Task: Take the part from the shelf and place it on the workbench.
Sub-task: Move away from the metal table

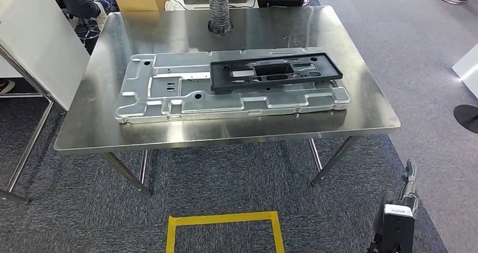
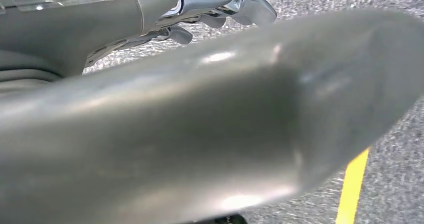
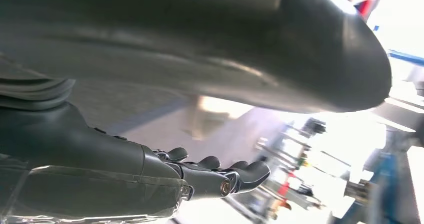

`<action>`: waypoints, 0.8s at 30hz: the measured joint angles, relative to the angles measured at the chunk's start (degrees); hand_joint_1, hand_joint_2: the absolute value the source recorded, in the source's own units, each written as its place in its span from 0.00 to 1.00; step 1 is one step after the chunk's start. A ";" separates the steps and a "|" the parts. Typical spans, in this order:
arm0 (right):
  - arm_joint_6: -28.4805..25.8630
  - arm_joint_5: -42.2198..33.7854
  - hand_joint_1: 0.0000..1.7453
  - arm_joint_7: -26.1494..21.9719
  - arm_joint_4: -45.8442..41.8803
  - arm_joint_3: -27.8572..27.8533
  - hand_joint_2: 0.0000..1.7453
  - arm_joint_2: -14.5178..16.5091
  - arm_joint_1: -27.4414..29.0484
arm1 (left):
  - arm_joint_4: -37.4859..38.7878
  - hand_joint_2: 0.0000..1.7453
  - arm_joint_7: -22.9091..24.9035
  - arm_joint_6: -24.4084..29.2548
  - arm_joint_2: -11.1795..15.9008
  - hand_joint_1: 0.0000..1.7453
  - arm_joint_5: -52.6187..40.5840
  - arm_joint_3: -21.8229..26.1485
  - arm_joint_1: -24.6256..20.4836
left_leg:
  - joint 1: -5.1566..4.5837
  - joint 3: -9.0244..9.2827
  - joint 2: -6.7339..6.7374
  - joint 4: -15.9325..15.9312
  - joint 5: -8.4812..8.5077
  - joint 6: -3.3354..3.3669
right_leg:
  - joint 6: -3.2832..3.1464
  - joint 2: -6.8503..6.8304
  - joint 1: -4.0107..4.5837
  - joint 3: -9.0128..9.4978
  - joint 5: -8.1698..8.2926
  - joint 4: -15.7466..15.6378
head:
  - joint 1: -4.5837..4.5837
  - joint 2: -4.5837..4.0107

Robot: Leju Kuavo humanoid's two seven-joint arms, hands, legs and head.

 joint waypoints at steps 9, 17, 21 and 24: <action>2.68 2.31 0.00 -2.30 24.83 -9.53 0.00 2.58 -3.91 | 0.08 0.00 -0.02 -0.06 -0.24 0.00 -0.02 -0.26 0.47 | 0.28 -3.68 -0.23 8.42 -6.83 -2.33 | -2.81 -0.51 0.51 2.75 2.26 -10.56 | -0.26 0.00; -4.00 10.90 0.00 -3.02 55.48 -16.23 0.00 2.64 -8.96 | 0.08 0.00 -0.65 -0.10 -0.25 0.00 -0.02 -1.27 0.31 | 0.15 8.69 -0.26 1.51 -6.91 -1.78 | -1.74 -0.66 0.74 -4.66 6.74 -7.85 | -0.33 0.01; -4.24 11.16 0.00 -3.31 62.00 -17.45 0.00 2.47 -10.14 | 0.08 0.00 -0.84 -0.13 -0.35 0.00 -0.03 -1.38 0.21 | -0.04 9.26 0.04 -1.62 -6.81 -0.04 | -0.39 -0.45 0.50 -5.25 7.60 -7.42 | -0.62 0.00; -4.54 11.35 0.00 -3.26 65.02 -18.11 0.00 2.23 -10.46 | 0.08 0.00 -0.84 -0.14 -0.46 0.00 -0.01 -1.39 0.23 | 0.10 6.84 0.35 -1.77 -4.47 0.89 | 0.38 -0.02 0.25 -7.20 -0.49 -0.60 | -0.25 0.00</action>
